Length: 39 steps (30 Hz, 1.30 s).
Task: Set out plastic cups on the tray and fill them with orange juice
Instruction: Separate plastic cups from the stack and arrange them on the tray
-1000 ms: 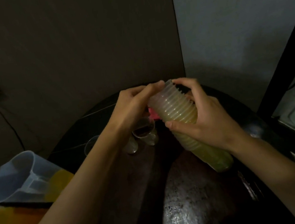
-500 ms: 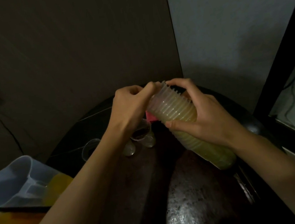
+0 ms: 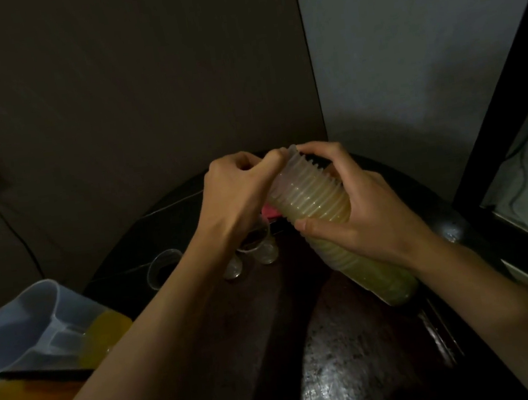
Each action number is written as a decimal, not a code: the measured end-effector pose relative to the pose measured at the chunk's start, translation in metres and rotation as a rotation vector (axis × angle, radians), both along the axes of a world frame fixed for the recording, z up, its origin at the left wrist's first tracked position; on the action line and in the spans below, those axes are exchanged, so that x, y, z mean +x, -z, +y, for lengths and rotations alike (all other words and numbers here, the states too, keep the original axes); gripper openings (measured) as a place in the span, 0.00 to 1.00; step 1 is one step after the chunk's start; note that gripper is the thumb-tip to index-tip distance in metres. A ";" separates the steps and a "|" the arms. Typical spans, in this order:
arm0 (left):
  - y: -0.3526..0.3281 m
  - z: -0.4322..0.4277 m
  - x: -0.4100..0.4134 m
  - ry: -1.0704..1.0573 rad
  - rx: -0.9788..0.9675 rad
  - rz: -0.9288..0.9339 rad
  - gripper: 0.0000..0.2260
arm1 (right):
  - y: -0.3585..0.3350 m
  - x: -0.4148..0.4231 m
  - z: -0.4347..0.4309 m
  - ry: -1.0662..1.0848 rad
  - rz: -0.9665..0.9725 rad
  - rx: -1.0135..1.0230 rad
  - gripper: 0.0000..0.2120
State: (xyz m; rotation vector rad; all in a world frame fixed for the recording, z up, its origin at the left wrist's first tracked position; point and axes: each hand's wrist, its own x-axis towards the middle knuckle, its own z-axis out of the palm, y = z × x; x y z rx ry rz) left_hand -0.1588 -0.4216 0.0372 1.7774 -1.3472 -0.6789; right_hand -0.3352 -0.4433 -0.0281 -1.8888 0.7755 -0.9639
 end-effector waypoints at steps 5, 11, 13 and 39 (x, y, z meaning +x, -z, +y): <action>-0.015 -0.004 0.012 -0.060 -0.088 0.158 0.16 | 0.003 -0.005 0.000 0.020 0.066 -0.022 0.39; -0.024 -0.012 0.038 -0.139 -0.155 0.008 0.21 | 0.000 -0.024 -0.013 0.155 0.025 -0.015 0.39; -0.009 -0.012 0.039 -0.110 -0.129 -0.117 0.25 | -0.002 -0.031 -0.018 0.208 -0.057 0.012 0.37; 0.088 -0.011 0.016 0.198 0.043 -0.974 0.40 | -0.004 -0.045 -0.022 0.339 -0.185 0.034 0.35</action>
